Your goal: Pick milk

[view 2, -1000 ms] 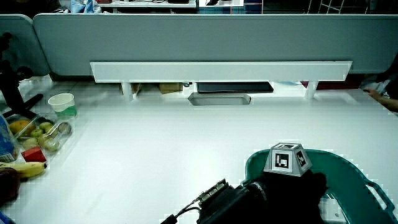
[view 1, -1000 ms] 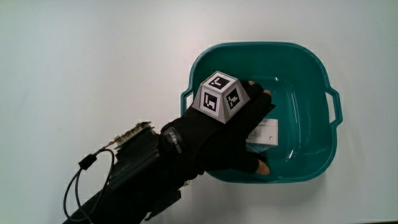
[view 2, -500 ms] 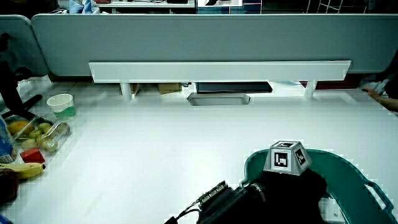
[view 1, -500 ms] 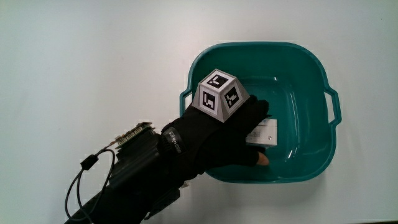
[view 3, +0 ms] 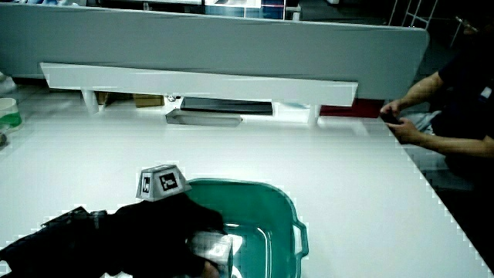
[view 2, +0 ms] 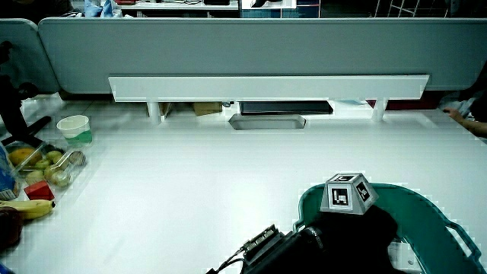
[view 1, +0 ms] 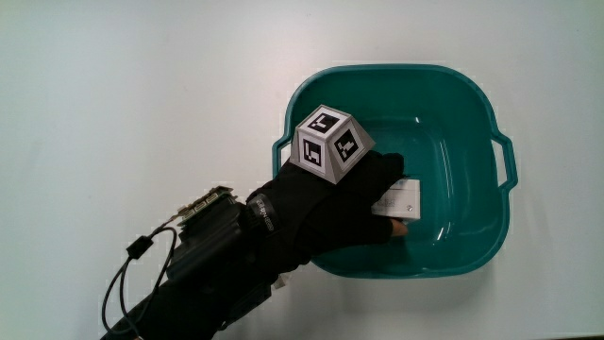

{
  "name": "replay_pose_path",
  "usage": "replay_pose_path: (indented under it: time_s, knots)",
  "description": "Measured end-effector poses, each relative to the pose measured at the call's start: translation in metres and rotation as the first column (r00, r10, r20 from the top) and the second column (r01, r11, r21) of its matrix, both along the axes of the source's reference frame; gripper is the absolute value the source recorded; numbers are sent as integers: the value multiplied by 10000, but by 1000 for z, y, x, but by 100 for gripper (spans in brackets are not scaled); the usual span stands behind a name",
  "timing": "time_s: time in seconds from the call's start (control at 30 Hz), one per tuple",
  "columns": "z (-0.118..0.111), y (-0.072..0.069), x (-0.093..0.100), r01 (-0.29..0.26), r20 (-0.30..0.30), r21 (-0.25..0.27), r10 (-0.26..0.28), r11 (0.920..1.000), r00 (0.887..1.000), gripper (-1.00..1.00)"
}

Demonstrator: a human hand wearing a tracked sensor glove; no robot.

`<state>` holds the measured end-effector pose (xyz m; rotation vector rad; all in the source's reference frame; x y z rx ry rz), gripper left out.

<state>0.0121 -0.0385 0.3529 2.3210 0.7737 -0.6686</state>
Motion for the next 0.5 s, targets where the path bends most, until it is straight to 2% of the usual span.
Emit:
replay_pose_path:
  time_s: [0.07, 0.27, 0.37, 0.47, 0.5]
  knots:
    - [1, 0, 1, 8, -52, 16, -8, 10000, 10000, 100]
    - [-4, -1, -1, 21, -319, 147, -16, 9999, 9995, 100]
    - [-13, -2, -2, 24, -526, 397, -3, 9992, 9986, 100]
    - [-24, -3, -5, 20, -705, 413, 9, 9991, 9975, 100]
    - [-27, -4, -7, 1, -769, 652, 50, 9979, 9970, 100]
